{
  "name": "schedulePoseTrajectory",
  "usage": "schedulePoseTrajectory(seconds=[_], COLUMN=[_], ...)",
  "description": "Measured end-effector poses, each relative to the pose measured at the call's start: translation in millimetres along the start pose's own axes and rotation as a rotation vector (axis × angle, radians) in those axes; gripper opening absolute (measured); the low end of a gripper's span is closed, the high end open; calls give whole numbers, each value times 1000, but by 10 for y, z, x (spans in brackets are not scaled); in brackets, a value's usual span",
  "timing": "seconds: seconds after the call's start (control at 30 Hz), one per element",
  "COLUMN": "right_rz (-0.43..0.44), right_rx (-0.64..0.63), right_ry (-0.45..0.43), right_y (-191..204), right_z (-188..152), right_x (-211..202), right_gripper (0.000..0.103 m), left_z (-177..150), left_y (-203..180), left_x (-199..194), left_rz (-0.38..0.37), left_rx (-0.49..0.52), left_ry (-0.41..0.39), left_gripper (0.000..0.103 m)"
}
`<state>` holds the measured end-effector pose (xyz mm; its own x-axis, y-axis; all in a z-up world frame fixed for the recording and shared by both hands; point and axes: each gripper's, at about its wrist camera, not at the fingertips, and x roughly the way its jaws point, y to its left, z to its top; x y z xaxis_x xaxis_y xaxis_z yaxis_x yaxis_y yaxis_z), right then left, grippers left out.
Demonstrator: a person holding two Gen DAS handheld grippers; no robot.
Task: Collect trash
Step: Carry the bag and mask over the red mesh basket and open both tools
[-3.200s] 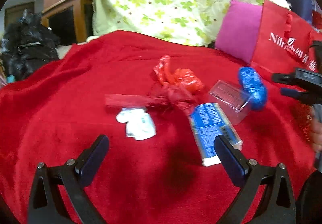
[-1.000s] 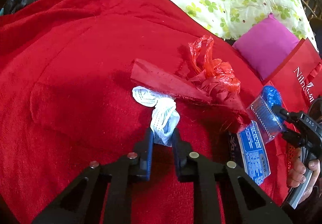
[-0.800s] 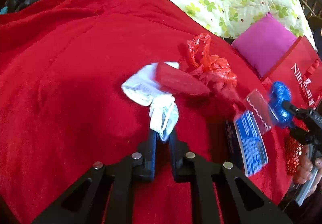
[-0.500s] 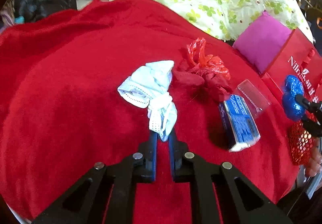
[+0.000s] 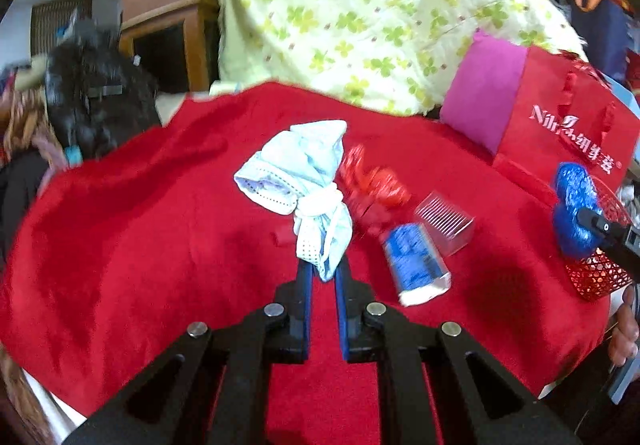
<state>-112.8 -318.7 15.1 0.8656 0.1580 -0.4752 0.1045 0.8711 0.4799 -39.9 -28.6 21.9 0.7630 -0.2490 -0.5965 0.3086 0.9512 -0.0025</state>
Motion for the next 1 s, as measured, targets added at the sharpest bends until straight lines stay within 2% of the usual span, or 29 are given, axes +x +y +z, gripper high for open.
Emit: schedulePoseTrajectory(seconds=[0.23, 0.43, 0.67, 1.0], right_rz=[33, 29, -15, -102], right_rx=[5, 8, 18, 76], right_ry=[-77, -168, -237, -331], right_y=[98, 129, 22, -406], right_z=[28, 213, 304, 336], right_x=[-461, -926, -1406, -1922], right_gripper=[54, 54, 54, 54], left_z=[272, 429, 524, 574], left_y=[-543, -1054, -1674, -2491], left_x=[-348, -499, -599, -722], left_rz=[-21, -84, -153, -234], left_rx=[113, 195, 294, 439], left_ry=[-96, -139, -167, -199], left_gripper=[11, 11, 11, 11])
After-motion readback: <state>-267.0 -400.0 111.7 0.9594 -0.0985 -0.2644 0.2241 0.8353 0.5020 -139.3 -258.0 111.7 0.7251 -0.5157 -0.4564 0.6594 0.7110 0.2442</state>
